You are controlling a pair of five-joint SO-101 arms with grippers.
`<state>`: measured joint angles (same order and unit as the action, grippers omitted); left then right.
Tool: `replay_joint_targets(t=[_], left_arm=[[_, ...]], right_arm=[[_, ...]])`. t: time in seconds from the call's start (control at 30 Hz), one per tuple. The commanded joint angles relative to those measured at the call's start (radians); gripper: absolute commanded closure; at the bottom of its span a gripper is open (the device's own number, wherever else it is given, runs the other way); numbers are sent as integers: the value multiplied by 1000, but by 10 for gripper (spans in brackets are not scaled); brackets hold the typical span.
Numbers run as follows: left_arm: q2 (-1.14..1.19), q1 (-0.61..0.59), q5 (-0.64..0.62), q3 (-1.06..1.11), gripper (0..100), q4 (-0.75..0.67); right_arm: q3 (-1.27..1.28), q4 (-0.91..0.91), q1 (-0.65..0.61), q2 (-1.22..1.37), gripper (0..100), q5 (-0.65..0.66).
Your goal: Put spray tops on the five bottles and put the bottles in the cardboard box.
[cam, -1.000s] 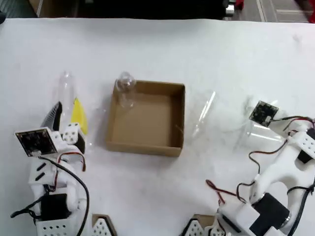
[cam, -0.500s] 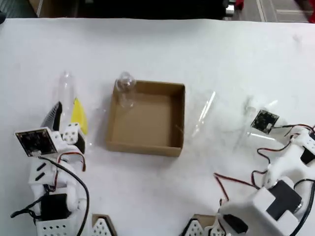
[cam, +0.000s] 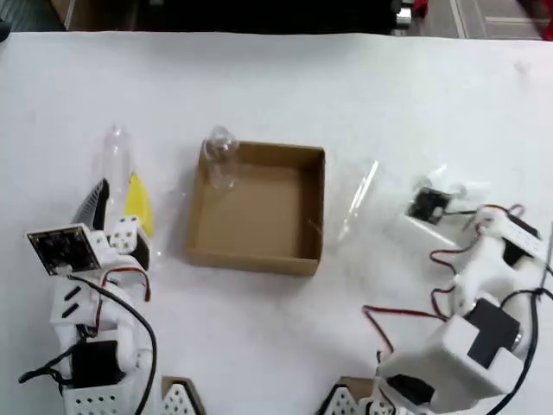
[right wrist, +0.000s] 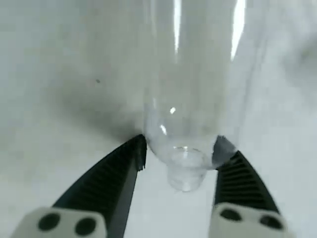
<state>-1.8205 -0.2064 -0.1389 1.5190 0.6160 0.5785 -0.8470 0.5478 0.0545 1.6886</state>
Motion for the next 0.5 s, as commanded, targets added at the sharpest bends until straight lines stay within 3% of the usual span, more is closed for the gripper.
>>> replay_joint_targets(t=[0.0,0.13,0.3,0.47], left_arm=[[-7,13,6,-14,850,-29],[-7,15,6,-14,850,-29],[-7,15,6,-14,850,-29],[-7,15,6,-14,850,-29]], right_arm=[[-32,-163,-117,-93,929,-11],[-32,-271,-249,-171,916,-87],[-32,-269,-389,-223,789,-262],[-32,-272,-429,-240,684,-301]])
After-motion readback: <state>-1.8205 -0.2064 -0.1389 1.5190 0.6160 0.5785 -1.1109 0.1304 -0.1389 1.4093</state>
